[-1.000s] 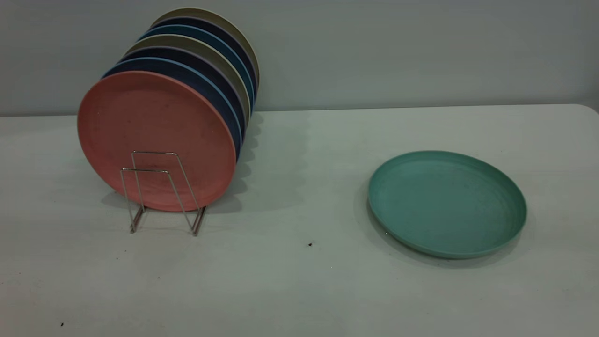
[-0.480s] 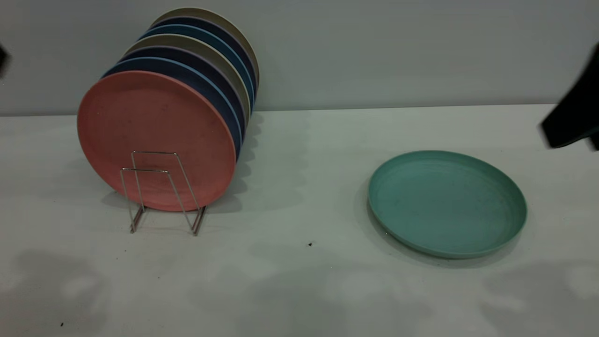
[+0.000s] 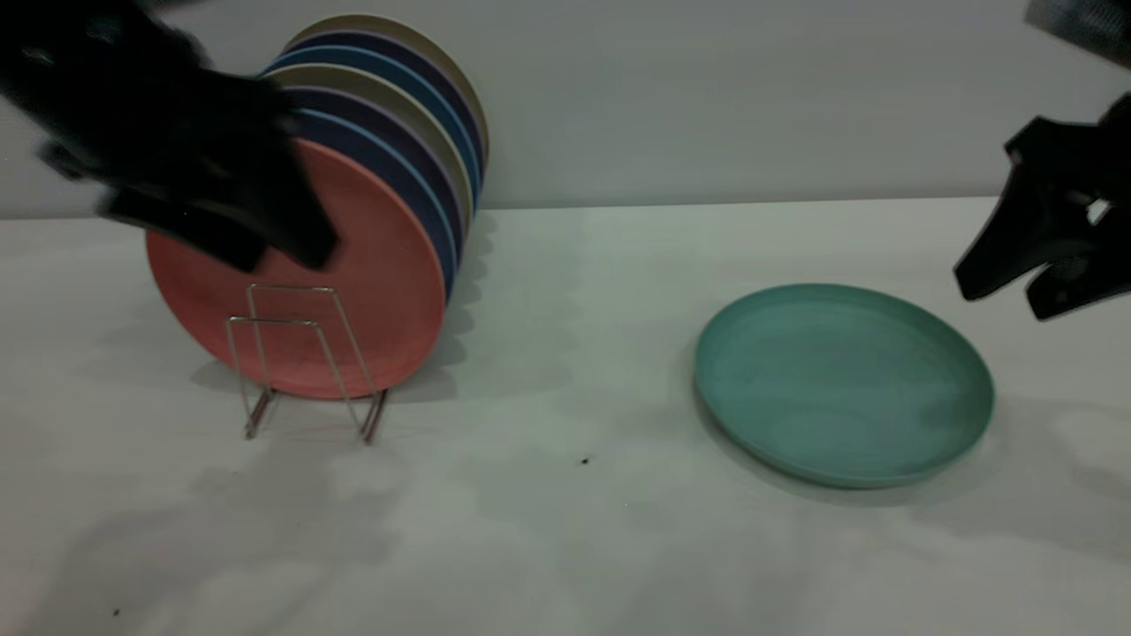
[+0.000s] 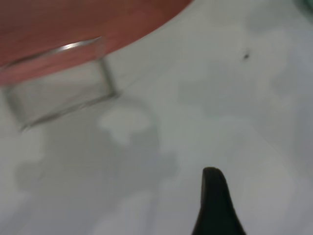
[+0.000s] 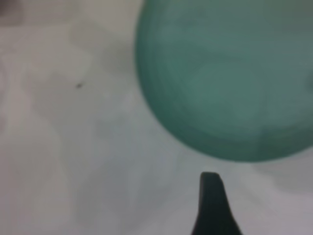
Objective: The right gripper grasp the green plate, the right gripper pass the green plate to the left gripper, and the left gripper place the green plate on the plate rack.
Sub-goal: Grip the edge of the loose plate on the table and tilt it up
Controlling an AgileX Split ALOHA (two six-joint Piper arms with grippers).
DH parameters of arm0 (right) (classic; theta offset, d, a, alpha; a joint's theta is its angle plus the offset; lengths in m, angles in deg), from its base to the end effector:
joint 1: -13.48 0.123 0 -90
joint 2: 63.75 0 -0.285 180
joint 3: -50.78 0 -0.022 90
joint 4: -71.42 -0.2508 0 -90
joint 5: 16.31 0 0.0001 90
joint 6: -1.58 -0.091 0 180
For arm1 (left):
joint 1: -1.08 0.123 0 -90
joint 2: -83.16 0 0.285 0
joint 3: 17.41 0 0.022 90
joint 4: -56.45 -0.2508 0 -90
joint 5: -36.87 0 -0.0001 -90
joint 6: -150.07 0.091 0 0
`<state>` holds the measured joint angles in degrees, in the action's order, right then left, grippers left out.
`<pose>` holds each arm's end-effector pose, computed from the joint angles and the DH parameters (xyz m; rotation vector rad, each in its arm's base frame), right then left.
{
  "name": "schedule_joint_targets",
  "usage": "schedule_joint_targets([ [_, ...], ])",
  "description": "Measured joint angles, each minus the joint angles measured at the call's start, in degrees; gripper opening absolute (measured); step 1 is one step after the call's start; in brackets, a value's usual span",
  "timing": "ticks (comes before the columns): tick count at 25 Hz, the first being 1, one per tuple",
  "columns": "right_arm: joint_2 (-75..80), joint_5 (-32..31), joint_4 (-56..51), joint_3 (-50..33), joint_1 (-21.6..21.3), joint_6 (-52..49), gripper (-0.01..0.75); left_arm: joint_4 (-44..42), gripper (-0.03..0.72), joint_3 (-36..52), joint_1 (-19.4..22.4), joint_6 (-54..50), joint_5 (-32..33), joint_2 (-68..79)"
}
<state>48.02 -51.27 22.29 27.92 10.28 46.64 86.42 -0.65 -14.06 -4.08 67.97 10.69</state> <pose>0.3304 0.0211 0.1505 -0.0756 2.7040 0.5946 0.3286 -0.1133 0.1941 0.4269 2.6248 -0.4358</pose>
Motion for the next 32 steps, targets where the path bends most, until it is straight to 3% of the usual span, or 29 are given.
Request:
schedule_joint_targets([
  [4, 6.83, -1.51, -1.17, 3.28, -3.83, 1.18, 0.527, 1.63, 0.515, -3.13, -3.73, 0.06, -3.4, 5.82],
  [11, 18.43, -4.05, -3.77, 10.66, -9.07, 3.08, 0.527, 4.64, 0.515, -5.06, -6.31, 0.11, -7.91, 11.26],
  [24, 32.17, -6.34, -9.33, 20.35, -9.73, 6.11, 0.521, 5.88, 0.515, -5.06, -6.31, 0.11, -7.06, 11.6],
  [28, 33.52, -6.9, -14.02, 20.71, -9.24, 9.72, 0.457, 5.89, 0.515, -5.06, -6.31, 0.11, -7.06, 11.6],
  [32, 34.61, -6.78, -17.48, 20.75, -8.53, 11.08, 0.342, 5.94, 0.515, -5.06, -6.31, 0.11, -7.06, 11.6],
])
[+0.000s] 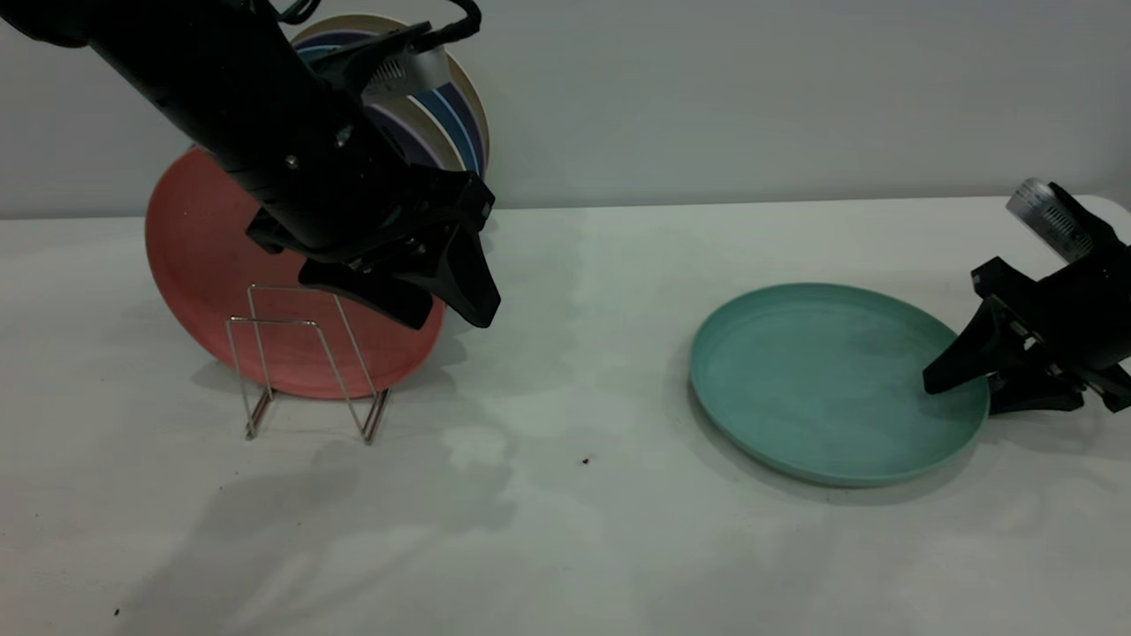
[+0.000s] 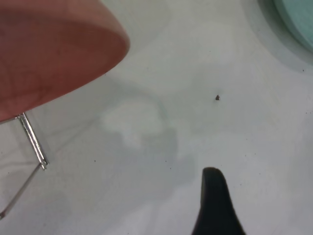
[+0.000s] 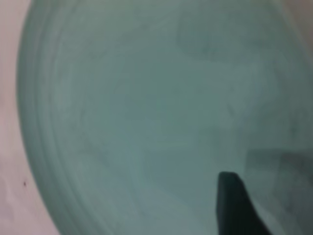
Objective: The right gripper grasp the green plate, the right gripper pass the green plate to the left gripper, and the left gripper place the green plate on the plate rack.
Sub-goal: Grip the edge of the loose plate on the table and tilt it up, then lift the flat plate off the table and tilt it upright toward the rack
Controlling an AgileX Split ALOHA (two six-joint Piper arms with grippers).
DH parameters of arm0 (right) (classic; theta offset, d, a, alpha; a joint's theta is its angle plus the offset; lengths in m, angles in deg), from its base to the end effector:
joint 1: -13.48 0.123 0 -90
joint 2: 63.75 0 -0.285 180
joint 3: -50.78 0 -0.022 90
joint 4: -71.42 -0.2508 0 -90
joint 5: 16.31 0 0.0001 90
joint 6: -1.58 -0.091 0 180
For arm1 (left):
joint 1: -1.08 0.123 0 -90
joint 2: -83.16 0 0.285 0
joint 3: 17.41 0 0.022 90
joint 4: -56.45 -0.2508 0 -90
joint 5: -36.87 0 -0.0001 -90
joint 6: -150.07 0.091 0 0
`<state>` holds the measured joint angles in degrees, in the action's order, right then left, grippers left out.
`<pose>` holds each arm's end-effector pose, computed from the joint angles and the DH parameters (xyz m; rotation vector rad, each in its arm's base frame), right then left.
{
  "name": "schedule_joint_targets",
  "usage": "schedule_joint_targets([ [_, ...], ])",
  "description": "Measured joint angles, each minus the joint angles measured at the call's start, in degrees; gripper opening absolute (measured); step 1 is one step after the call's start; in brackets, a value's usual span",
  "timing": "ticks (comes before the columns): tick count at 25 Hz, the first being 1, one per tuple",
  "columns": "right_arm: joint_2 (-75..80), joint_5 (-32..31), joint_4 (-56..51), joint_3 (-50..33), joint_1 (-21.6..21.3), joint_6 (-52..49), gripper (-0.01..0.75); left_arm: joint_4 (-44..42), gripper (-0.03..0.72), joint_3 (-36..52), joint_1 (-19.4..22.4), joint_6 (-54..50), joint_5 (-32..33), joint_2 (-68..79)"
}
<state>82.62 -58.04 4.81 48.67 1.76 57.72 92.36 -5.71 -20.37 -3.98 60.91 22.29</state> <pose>0.4050 -0.0272 0.0081 0.2725 2.7370 0.9149 0.3514 -0.1615 0.1475 0.4068 2.6349 -0.4871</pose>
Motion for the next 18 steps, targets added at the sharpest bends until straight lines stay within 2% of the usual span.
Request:
schedule_joint_targets([
  [4, 0.65, 0.84, -0.83, 0.0, 0.28, 2.35, 0.098, 0.6, 0.515, 0.0, 0.0, 0.0, -0.24, 0.0],
  [6, 0.72, 0.55, -1.89, 0.24, 0.28, 4.53, 0.031, 1.77, 0.515, 0.0, 0.0, 0.0, -0.53, 0.06],
  [14, 0.6, -9.26, -7.52, 2.18, 0.71, 12.36, 0.018, 12.16, 0.515, -0.05, 0.0, 0.56, -2.37, 3.35],
  [18, 0.6, -10.4, -7.12, 2.18, 2.0, 13.25, 0.018, 20.55, 0.515, -0.05, 0.0, 5.89, -2.48, 5.12],
])
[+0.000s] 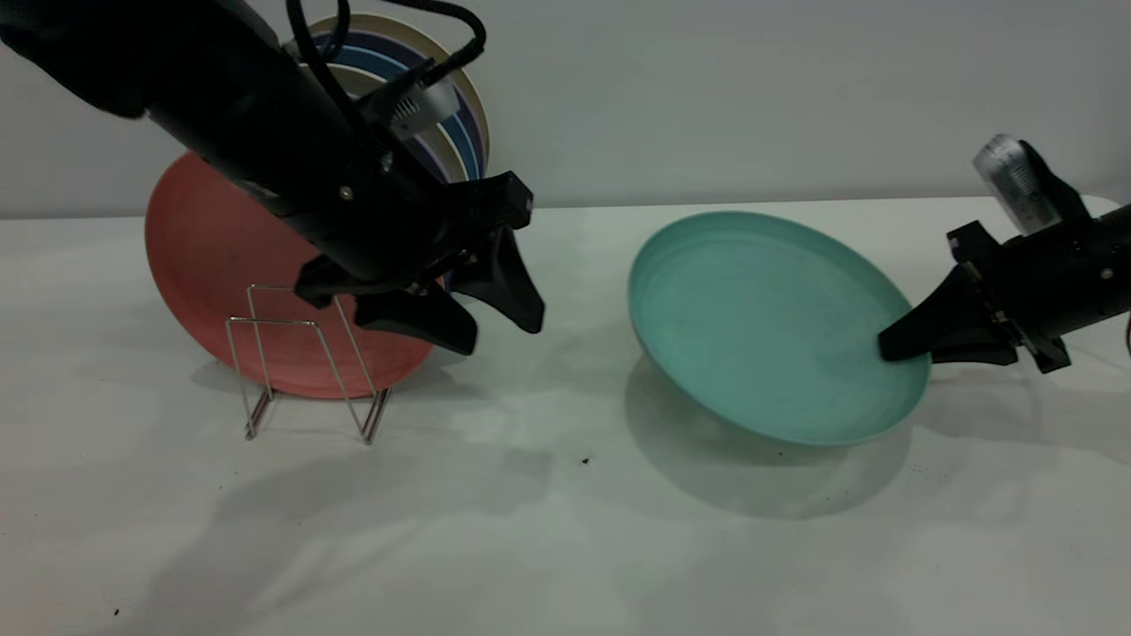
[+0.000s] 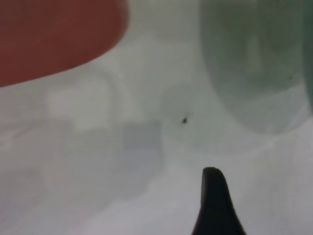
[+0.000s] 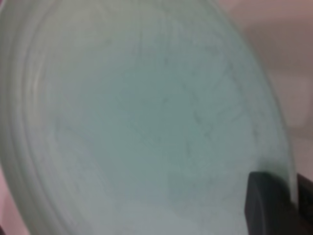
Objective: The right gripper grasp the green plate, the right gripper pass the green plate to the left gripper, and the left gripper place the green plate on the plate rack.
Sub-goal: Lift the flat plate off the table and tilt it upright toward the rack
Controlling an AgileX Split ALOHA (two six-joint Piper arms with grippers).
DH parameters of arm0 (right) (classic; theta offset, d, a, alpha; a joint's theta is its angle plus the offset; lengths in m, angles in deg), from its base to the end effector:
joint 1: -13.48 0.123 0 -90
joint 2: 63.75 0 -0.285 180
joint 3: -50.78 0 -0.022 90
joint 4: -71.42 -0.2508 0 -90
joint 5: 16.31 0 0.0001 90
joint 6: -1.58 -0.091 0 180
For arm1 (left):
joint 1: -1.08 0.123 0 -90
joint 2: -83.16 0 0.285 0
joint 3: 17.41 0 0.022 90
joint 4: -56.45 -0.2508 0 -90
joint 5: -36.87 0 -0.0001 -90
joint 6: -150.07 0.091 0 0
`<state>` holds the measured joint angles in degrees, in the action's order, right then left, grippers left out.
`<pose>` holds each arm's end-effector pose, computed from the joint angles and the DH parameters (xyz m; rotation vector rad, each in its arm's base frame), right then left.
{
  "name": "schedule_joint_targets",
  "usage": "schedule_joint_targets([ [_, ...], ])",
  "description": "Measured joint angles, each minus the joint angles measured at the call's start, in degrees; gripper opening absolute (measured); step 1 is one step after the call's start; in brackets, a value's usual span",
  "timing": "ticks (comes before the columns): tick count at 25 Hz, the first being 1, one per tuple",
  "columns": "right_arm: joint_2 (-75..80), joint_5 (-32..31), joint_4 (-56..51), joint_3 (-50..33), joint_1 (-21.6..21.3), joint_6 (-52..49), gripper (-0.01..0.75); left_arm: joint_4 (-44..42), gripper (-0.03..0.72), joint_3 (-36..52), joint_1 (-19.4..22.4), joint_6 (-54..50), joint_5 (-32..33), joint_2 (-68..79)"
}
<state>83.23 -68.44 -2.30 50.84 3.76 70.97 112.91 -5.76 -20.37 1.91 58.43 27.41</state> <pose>0.4136 -0.0008 0.0224 -0.0274 2.5882 1.1376 0.3586 -0.1709 0.1201 0.0904 2.6647 -0.6722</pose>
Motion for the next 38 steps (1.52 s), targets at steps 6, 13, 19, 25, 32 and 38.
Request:
schedule_joint_targets([
  [6, 0.0, -0.39, 0.65, 0.0, 4.15, 0.4, 0.018, 13.56, 0.515, 0.0, -1.07, 13.48, -0.32, 0.21],
  [13, -0.04, -3.52, 0.65, 0.0, 6.39, 3.16, 0.018, 16.3, 0.515, 0.0, -2.34, 18.65, -0.28, 0.21],
  [19, -0.04, -4.31, 0.65, 0.0, 5.17, 3.36, 0.018, 16.37, 0.515, 0.0, -2.34, 18.53, 1.35, 0.21],
  [25, -0.04, -4.18, 0.59, 0.0, 5.04, 4.12, 0.018, 16.13, 0.515, 0.0, -2.34, 17.65, 3.2, 0.03],
  [32, -0.04, -4.62, 0.45, 0.0, 3.87, 4.48, 0.018, 12.32, 0.515, 0.0, -0.27, 15.12, 4.64, -0.84],
  [38, -0.11, -7.18, -0.8, 0.0, 4.78, 4.48, 0.018, 13.19, 0.515, -0.01, -0.76, 15.01, 3.46, 0.01],
])
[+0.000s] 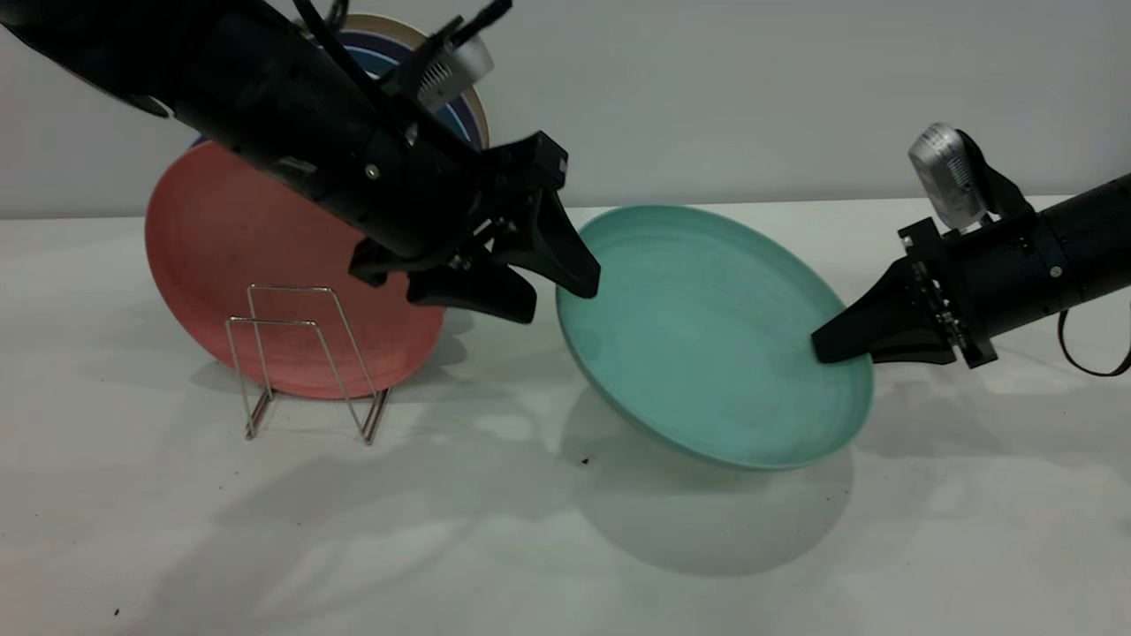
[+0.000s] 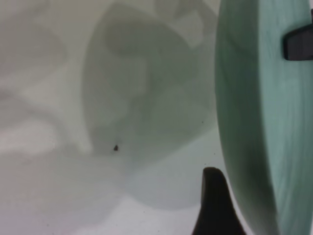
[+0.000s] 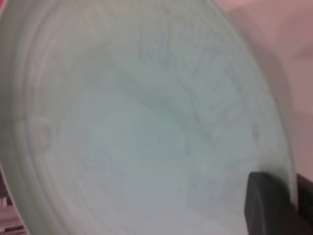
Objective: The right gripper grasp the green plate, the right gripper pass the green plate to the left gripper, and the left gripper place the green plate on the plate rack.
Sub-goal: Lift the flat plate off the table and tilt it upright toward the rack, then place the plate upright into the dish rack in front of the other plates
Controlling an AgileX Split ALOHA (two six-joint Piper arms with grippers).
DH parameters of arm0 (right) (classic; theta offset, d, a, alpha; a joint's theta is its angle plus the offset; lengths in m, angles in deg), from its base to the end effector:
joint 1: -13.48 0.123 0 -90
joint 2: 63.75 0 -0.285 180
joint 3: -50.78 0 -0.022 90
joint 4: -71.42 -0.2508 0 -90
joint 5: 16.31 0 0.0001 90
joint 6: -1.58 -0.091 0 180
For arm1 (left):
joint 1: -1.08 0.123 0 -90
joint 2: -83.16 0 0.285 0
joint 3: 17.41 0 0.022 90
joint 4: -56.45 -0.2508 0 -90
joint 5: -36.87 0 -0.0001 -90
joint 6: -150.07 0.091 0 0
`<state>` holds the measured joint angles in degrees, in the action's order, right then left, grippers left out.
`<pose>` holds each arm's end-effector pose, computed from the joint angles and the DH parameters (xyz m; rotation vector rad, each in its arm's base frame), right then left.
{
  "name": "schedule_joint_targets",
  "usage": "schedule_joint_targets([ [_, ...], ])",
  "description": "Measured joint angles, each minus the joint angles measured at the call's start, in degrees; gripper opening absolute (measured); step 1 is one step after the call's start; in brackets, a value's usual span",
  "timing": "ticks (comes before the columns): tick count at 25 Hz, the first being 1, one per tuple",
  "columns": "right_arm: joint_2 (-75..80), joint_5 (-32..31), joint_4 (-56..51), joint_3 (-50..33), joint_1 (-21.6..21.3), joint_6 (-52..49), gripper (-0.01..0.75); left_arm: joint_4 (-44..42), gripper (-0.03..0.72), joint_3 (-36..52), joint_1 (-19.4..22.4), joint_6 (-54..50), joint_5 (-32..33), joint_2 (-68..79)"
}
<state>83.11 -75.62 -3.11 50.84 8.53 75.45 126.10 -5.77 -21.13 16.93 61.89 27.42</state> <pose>0.4073 0.0405 0.0308 -0.2702 2.5329 1.3070 0.3553 -0.1841 0.1252 0.1997 2.6066 -0.8026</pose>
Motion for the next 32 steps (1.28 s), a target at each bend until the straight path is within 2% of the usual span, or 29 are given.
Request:
schedule_joint_targets([
  [5, 0.0, -0.38, -0.28, 0.0, 2.65, 0.0, 0.018, 2.86, 0.513, 0.0, -1.05, 0.91, -0.44, 2.9],
  [7, 0.0, -0.65, -0.62, 0.0, 3.26, 0.18, 0.018, 3.02, 0.487, 0.0, -1.12, 1.35, -0.44, 3.5],
  [10, 0.0, -0.85, -1.06, 0.0, 3.31, 0.18, 0.018, 3.02, 0.362, 0.0, -1.12, 1.47, -0.44, 3.7],
  [12, 0.0, -0.87, -1.06, 0.0, 3.31, 0.18, 0.018, 3.02, 0.221, 0.0, -1.12, 1.47, -0.59, 3.7],
  [14, 0.0, -1.1, -1.06, 0.0, 3.25, 0.49, 0.023, 3.53, 0.113, 0.0, -1.06, 1.18, -1.28, 3.75],
  [17, 0.0, -1.61, -1.48, 0.0, 3.25, 0.64, 0.051, 3.61, 0.112, 0.0, -1.01, 1.18, -1.5, 3.75],
  [20, -0.21, -2.75, -2.31, 0.0, 3.1, -0.01, 0.138, 3.61, 0.112, 0.0, -0.85, 1.36, -1.61, 3.69],
  [24, -3.77, -4.49, -2.36, 0.0, 2.58, -1.45, 0.354, 1.41, 0.112, -0.05, 0.33, 1.45, -0.45, 2.17],
  [27, -9.2, -5.85, -3.04, 0.0, 0.88, -1.74, 0.497, -3.9, 0.112, -0.05, 2.7, 1.39, 1.35, -0.17],
  [29, -13.36, -6.33, -2.94, 0.0, -0.59, -2.43, 0.55, -7.38, 0.112, -0.05, 4.58, 1.39, 3.77, -2.32],
  [32, -20.1, -6.39, 0.17, 0.0, -1.91, -6.63, 0.565, -14.7, 0.112, -0.05, 7.75, 1.39, 8.01, -7.18],
])
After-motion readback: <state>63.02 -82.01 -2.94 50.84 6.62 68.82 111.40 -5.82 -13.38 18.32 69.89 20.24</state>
